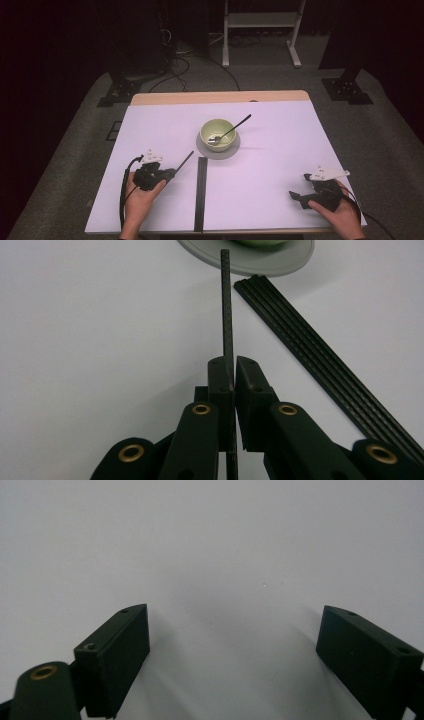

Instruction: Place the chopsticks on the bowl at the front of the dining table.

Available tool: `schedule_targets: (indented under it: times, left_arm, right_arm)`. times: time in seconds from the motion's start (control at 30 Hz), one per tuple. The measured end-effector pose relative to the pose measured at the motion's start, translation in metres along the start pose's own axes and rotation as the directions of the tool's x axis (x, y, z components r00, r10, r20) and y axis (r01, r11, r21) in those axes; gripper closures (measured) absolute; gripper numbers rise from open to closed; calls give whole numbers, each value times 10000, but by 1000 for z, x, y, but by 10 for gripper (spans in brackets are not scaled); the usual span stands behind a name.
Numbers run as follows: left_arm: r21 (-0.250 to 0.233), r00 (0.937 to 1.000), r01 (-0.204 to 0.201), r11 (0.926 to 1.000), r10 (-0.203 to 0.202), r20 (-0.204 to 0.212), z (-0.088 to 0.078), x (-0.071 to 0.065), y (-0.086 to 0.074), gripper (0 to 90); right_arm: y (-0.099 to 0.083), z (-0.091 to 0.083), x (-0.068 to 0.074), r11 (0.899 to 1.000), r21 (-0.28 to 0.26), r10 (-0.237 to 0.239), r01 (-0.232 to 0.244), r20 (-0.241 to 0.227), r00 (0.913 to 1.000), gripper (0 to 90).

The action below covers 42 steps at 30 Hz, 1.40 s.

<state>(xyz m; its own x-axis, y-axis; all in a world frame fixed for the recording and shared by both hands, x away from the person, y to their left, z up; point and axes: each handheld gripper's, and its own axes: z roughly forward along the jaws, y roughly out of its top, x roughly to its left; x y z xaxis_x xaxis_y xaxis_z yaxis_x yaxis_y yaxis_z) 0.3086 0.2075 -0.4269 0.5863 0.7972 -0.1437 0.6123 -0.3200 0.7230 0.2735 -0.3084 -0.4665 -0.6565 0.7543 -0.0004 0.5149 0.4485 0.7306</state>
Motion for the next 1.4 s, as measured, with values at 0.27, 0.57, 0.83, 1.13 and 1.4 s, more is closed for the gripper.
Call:
schedule_targets:
  times: [0.27,0.57,0.83,1.13,1.4]
  left_arm:
    - [-54,10000,41,10000,-40,46,-7,-2,6,862]
    - [-165,9999,53,9999,-52,105,-9,-5,17,862]
    - [-261,9999,11,9997,-8,133,-9,-7,28,862]
    - [-403,9998,55,9992,-46,217,-10,-8,42,862]
    - [-460,9997,27,9989,-16,234,-9,-10,56,863]
  right_arm:
    - [0,0,0,10000,4,8,-8,-6,10000,121]
    - [0,0,0,10000,2,8,-8,-8,10000,121]
    - [0,0,0,10000,-2,16,-16,-8,10000,121]
    - [0,0,0,10000,1,12,-12,-7,10000,122]
    - [0,0,0,10000,0,15,-15,-10,10000,122]
